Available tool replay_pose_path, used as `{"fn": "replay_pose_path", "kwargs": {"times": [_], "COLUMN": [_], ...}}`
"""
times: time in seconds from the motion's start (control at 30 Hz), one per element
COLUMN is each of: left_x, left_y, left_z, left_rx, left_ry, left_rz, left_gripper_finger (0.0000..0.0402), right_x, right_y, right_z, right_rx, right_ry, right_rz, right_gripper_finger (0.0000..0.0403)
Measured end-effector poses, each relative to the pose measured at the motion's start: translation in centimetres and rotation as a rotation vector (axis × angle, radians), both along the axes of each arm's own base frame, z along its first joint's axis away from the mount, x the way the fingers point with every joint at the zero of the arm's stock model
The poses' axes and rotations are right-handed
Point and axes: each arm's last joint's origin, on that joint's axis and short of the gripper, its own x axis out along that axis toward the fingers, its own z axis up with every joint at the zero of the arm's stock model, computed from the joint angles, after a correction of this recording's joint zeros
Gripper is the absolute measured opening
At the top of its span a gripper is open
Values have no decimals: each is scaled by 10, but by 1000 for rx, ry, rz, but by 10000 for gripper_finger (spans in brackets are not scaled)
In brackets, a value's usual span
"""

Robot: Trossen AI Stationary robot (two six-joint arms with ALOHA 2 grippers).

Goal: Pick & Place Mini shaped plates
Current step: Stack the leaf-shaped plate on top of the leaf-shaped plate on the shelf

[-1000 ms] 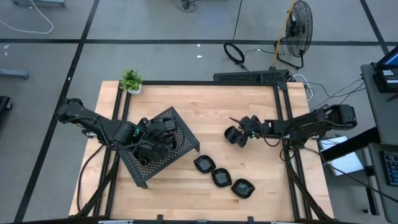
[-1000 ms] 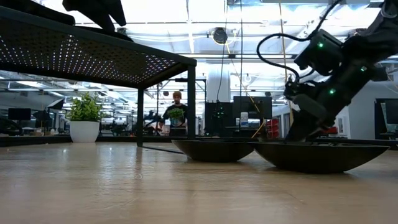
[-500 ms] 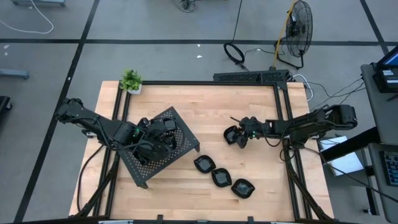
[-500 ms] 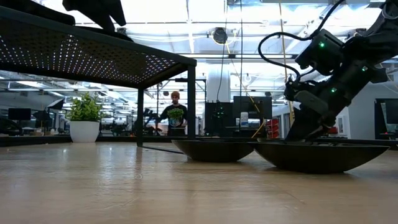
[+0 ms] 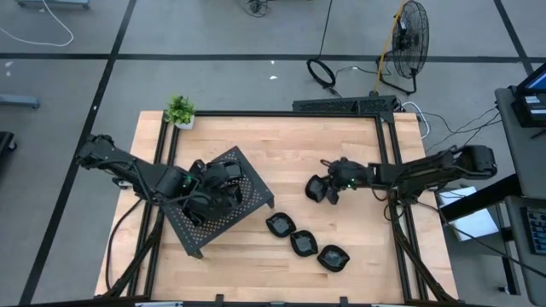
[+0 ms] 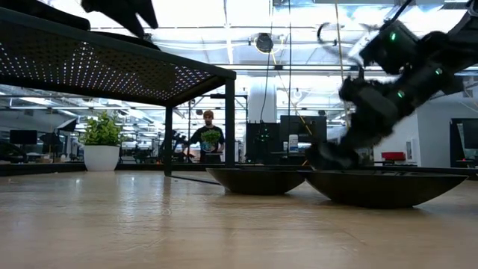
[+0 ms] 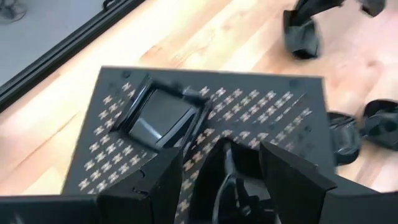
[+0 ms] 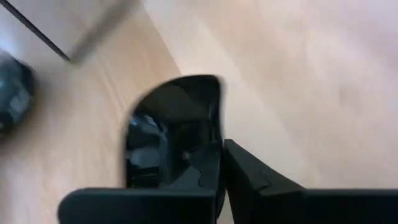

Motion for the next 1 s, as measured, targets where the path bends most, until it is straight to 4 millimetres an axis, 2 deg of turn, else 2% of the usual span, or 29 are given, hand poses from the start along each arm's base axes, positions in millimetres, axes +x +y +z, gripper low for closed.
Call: {"fn": "replay_pose_path", "kwargs": {"times": [0.17, 0.27, 0.5, 0.7, 0.83, 1.0], "left_x": [13, 23, 51, 83, 107, 130], "left_y": [2, 5, 11, 21, 28, 38], "left_z": [6, 11, 15, 4, -9, -22], "left_rx": [23, 55, 154, 315, 478, 542], "left_ry": [-75, -136, -230, -222, -171, -190], "left_rz": [-70, -128, -217, -268, -320, -295], "left_gripper_finger": [214, 214, 214, 214, 214, 214], "right_x": [12, 17, 16, 15, 17, 20], "right_y": [-2, -3, -11, -7, 4, 18], "right_z": [24, 37, 72, 81, 81, 80], "right_rx": [-192, -370, -776, -810, -868, -923], "right_ry": [-231, -331, -491, -564, -545, -563], "right_rz": [87, 121, -115, -152, -79, 48], "right_gripper_finger": [3, 1, 1, 1, 1, 0]}}
